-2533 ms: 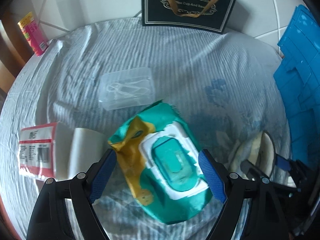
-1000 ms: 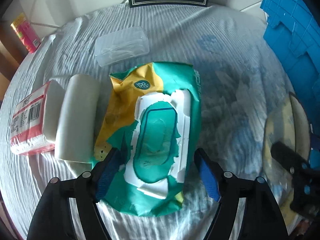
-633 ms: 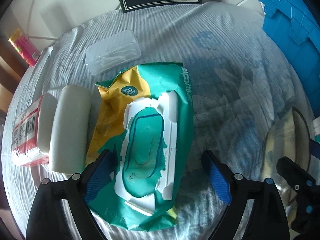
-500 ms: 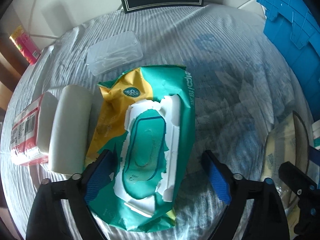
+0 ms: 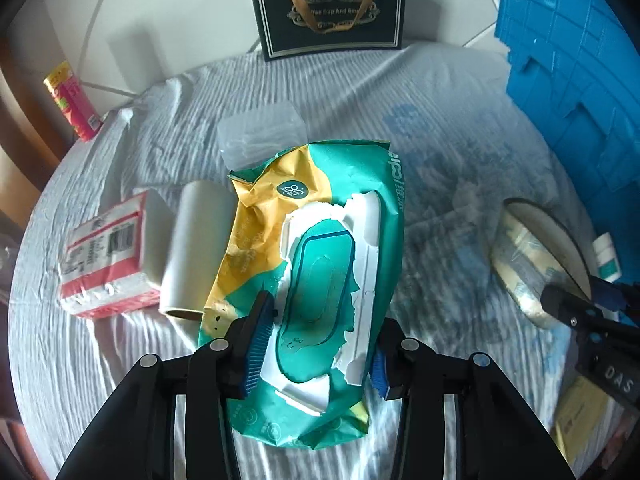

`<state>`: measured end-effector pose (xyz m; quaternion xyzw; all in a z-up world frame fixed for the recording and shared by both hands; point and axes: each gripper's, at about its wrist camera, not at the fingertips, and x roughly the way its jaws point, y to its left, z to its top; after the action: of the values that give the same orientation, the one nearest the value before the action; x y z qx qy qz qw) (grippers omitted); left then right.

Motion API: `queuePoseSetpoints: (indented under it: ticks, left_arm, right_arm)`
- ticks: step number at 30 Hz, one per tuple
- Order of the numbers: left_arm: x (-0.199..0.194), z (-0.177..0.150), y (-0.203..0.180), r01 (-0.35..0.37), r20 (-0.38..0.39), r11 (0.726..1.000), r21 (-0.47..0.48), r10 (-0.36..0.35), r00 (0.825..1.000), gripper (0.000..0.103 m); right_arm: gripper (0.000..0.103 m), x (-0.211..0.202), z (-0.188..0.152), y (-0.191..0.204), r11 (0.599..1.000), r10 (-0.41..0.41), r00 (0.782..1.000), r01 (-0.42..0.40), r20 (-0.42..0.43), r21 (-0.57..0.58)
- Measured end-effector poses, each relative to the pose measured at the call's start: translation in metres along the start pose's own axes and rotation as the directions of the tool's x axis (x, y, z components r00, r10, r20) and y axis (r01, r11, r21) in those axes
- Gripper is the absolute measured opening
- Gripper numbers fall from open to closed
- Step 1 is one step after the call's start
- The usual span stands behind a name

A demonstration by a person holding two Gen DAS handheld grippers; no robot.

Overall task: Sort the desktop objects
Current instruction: 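Lift the teal wipes pack with the left gripper while the right regrasps the insole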

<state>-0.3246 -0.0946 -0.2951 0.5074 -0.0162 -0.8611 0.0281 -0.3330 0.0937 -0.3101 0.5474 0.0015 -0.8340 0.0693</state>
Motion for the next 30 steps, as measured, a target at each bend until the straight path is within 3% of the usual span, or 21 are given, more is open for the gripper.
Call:
queuePoseSetpoints:
  ticks: [12,20,23,24,30]
  left_arm:
    - [-0.062,0.000,0.018,0.036,0.105,0.999,0.002,-0.036,0.994,0.041]
    - [-0.071,-0.011,0.030,0.046,0.099,0.999,-0.001,-0.045,0.994,0.041]
    - [-0.075,-0.010,0.033,0.052,0.109,0.999,-0.003,-0.052,0.993,0.041]
    - [-0.077,-0.009,0.034,0.055,0.112,0.999,-0.003,-0.054,0.992,0.041]
    - [-0.078,-0.010,0.040,0.067,0.111,0.998,0.006,-0.068,0.992,0.042]
  right_arm:
    - [0.046,-0.054,-0.004,0.017,0.999,-0.001,0.994,0.005,0.110,-0.038]
    - [0.043,-0.060,-0.010,0.033,0.998,0.005,0.994,0.001,0.108,-0.057]
    - [0.032,-0.069,-0.008,0.040,0.998,0.007,0.991,0.002,0.132,-0.069]
    - [0.014,-0.073,-0.006,0.043,0.997,0.008,0.990,0.003,0.138,-0.076]
    - [0.014,-0.075,-0.001,0.046,0.998,0.033,0.991,-0.025,0.128,-0.061]
